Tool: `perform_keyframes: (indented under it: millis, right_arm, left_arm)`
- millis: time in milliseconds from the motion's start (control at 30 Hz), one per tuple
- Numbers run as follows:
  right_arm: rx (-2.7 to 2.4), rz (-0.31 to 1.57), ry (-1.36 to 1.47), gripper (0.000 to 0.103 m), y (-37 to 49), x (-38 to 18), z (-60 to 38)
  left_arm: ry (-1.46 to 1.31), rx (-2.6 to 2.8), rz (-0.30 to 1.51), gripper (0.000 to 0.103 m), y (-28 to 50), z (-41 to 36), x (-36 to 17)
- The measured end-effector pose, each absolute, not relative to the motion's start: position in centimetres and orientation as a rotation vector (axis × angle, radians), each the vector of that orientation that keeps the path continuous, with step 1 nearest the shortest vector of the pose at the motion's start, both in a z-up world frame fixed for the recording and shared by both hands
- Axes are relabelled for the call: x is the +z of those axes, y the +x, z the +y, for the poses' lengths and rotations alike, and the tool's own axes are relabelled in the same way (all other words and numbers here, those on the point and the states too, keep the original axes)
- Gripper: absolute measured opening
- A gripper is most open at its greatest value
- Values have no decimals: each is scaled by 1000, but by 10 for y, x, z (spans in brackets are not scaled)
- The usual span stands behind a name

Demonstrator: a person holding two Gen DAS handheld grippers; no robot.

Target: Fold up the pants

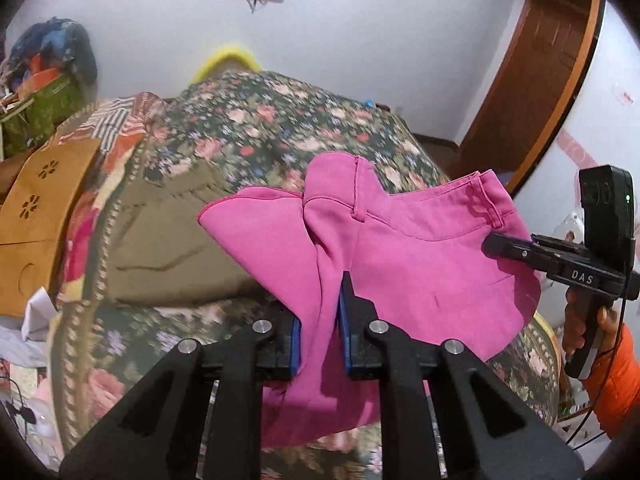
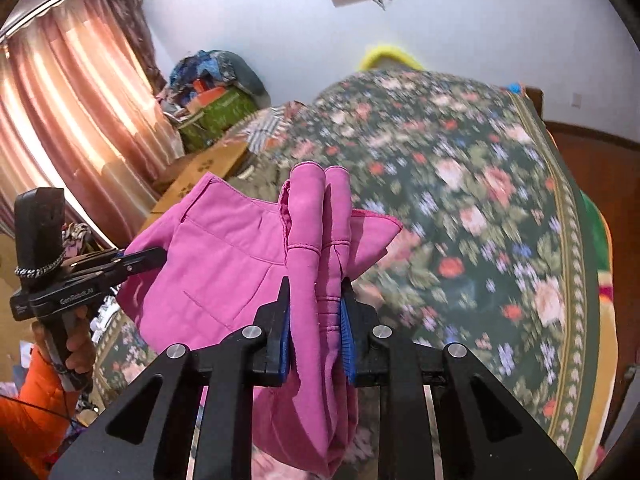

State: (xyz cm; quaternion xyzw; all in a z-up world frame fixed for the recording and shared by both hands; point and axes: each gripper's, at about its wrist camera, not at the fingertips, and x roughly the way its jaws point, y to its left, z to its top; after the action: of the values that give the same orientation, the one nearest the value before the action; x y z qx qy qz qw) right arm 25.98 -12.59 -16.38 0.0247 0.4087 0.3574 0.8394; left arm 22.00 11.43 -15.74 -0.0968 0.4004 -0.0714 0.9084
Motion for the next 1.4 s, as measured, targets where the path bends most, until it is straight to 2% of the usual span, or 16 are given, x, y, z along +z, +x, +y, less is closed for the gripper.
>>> perform_keyframes:
  millis: [233,400,633,1000,1067,1133,1233,1267,1333,1400]
  right_arm:
    - [835,815,0,18,286,-148,-64]
    - [873,792,-22,18,306,-146,-21]
    - [899,841,-23,18,346,-169,39]
    - [850,939,-100,18,388,-227,90]
    - [829,966,-114,19,392,-240,92]
    - [814,989,-126,22,395,-250,92]
    - [792,1026,-131,29,399,-262,89]
    - [781,1030,-139,30,399,-263,89]
    - [758,1029,-158,37,396,-261,87]
    - [721,1013,-184,39,393,-255,82]
  left_arm:
    - [-204,-67,781,15,240,176,-139]
    - [-194,-27,779,15,260,215,-146]
    - [-224,9,810,15,293,272,-181]
    - [-232,13,925,16,342,313,-251]
    - [-233,8,935,21,342,315,-260]
    - [-224,16,930,35,340,317,-265]
    - [-204,43,929,47,335,320,-268]
    - [-204,47,930,48,334,322,-268]
    - [-202,65,930,48,327,324,-264]
    - [-190,90,927,48,320,324,-258]
